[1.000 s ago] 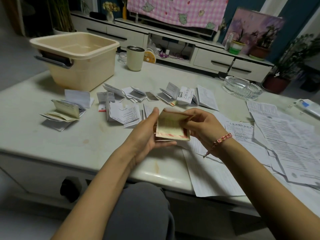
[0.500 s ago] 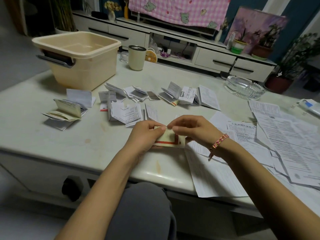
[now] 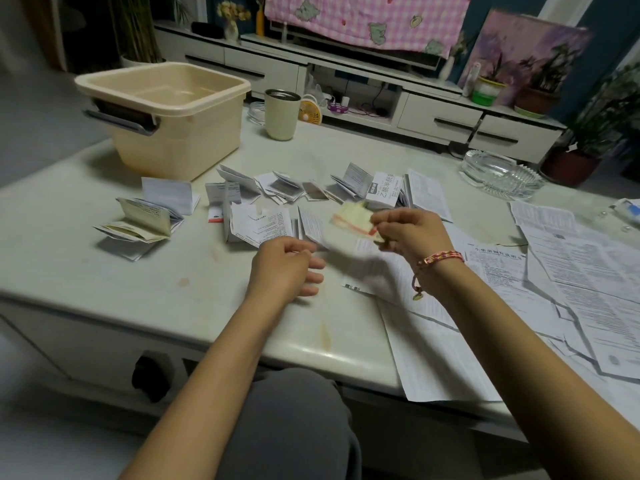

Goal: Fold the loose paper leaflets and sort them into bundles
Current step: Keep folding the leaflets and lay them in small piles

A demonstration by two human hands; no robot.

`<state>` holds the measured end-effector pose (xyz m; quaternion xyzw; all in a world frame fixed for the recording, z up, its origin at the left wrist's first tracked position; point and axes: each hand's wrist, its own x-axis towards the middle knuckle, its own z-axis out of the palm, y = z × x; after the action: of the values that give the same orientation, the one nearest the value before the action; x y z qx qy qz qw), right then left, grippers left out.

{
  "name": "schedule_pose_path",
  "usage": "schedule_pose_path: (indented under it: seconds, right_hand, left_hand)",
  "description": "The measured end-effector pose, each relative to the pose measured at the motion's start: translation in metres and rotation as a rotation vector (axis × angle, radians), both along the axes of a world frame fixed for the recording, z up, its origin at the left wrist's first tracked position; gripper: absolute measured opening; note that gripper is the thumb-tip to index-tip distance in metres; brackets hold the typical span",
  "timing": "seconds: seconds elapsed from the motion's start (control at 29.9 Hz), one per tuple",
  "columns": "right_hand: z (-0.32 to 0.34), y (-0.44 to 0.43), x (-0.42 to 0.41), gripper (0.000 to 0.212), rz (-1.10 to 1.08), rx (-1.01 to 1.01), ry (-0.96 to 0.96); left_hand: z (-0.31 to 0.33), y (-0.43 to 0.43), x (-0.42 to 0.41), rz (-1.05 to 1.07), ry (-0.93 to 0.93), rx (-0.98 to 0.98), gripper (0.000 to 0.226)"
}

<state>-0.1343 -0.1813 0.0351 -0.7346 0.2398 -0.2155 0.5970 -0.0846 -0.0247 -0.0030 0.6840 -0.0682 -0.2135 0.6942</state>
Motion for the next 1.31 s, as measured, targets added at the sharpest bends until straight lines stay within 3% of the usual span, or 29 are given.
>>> schedule_pose_path:
  seconds: [0.1, 0.17, 0.44, 0.54, 0.74, 0.97, 1.31]
  right_hand:
    - [0.003, 0.006, 0.009, 0.032, -0.008, 0.102, -0.075]
    - [-0.003, 0.014, 0.017, 0.034, 0.017, 0.029, -0.024]
    - [-0.046, 0.042, 0.04, 0.03, 0.218, -0.837, 0.414]
    - [-0.046, 0.043, 0.042, 0.031, 0.249, -0.971, 0.431]
    - [-0.05, 0.041, 0.045, 0.033, 0.272, -0.929, 0.435]
    - [-0.027, 0.016, 0.031, 0.037, 0.146, -0.728, 0.187]
    - [-0.004, -0.036, -0.025, 0.036, 0.149, -0.538, 0.29]
  left_hand:
    - [0.0, -0.002, -0.001, -0.011, 0.008, 0.018, 0.023]
    - [0.001, -0.005, -0.003, -0.027, 0.003, 0.023, 0.022]
    - [-0.004, -0.005, 0.004, -0.037, -0.004, 0.078, 0.022]
    - [-0.008, -0.005, 0.007, -0.033, -0.016, 0.117, 0.015]
    - [-0.008, -0.005, 0.009, -0.045, -0.024, 0.123, 0.017]
    - [0.004, -0.004, 0.0, -0.063, 0.027, 0.022, 0.011]
    - [0.009, -0.003, -0.011, -0.208, -0.085, 0.03, 0.008]
